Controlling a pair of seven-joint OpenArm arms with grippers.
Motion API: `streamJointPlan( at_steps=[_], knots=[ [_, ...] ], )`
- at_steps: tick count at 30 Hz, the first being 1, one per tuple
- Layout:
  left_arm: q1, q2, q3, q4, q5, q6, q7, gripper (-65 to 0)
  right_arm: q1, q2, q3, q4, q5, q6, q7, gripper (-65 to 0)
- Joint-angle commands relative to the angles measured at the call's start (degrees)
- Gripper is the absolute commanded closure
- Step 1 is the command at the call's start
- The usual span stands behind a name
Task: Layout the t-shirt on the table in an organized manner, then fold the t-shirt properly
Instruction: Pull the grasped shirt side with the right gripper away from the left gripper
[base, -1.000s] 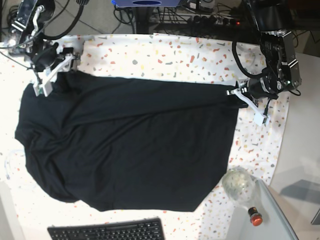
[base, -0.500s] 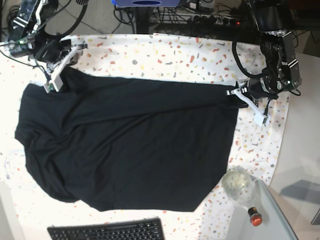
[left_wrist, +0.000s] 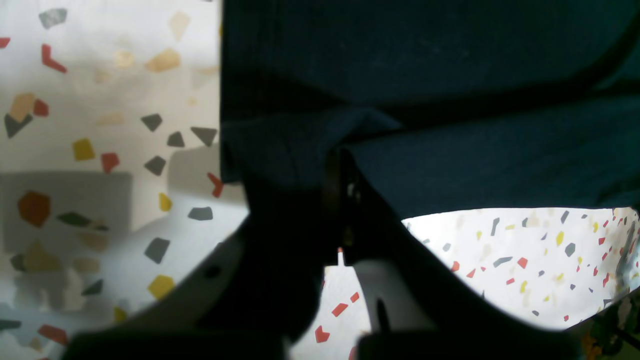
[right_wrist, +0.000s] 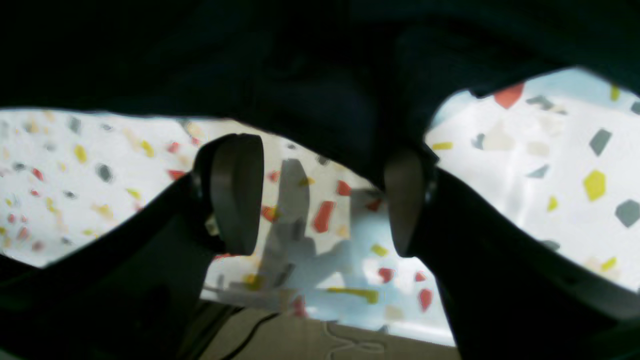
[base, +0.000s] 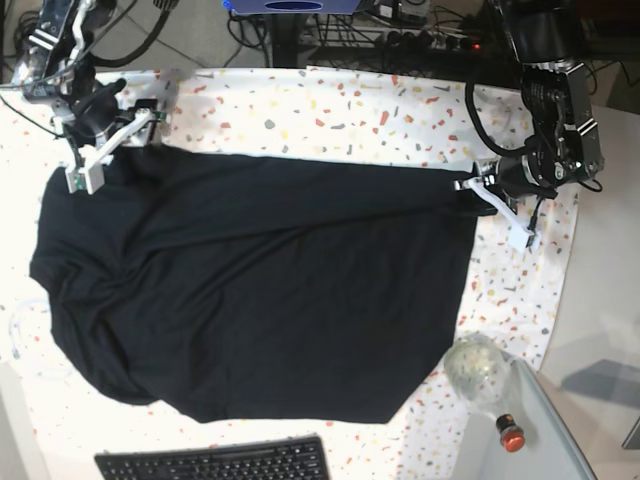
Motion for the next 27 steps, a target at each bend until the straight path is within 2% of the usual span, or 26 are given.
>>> streamJointPlan(
  at_steps=[1, 3, 6, 7, 9, 11, 15, 19, 21, 23, 27],
  knots=[
    [-0.63, -0.91, -0.21, 0.94, -0.68, -0.19, -0.63, 0.0, 1.14, 0.62, 0.21, -0.64, 0.51, -0.09, 0.92, -31.4],
    [-0.63, -1.00, -0.30, 0.94, -0.68, -0.19, -0.63, 0.0, 1.93, 1.24, 0.48, -2.66, 0.51, -0.09, 0.83, -23.7],
    [-0.63, -1.61, -0.30, 0.94, -0.68, -0.19, -0.63, 0.0, 1.93, 1.68, 0.21, -3.10, 0.68, 0.08, 0.83, -3.0],
    [-0.63, -1.61, -0.30, 0.94, -0.68, -0.19, -0.63, 0.0, 1.84, 1.68, 0.21, -2.84, 0.68, 0.08, 0.74, 0.0],
    [-0.63, -1.61, -0.30, 0.94, -0.68, -0.19, -0.63, 0.0, 1.58, 1.41, 0.21, -2.13, 0.77, 0.08, -0.31, 0.0],
    [-0.63, -1.61, -0.30, 0.94, -0.68, -0.19, -0.63, 0.0, 0.79, 0.89, 0.21, 0.86, 0.94, 0.08, -4.53, 0.0],
    [-0.54, -1.52, -0.21, 1.03, -0.68, -0.19, -0.63, 0.0, -1.67, -2.54, 0.21, 10.97, 0.94, 0.08, -12.71, 0.0],
    [0.51, -1.35, 0.94, 4.11, -0.68, -0.19, -0.63, 0.0, -1.06, -3.07, -0.40, 16.68, 3.58, -0.18, -20.53, 0.0],
    [0.87, -1.61, 2.52, 5.69, -0.68, -0.19, -0.63, 0.0, -0.09, -2.72, -0.58, 15.89, 3.05, -1.06, -19.04, 0.0],
    [0.95, -1.52, 3.13, 6.13, -0.68, -0.19, -0.63, 0.0, 0.43, -2.72, -0.58, 13.51, 0.68, -3.34, -15.00, 0.0],
    [1.04, -1.35, 3.40, 6.04, -0.68, -0.19, -0.63, 0.0, 0.17, -2.37, -1.02, 8.15, -0.99, -3.78, -6.82, 0.0]
  ],
)
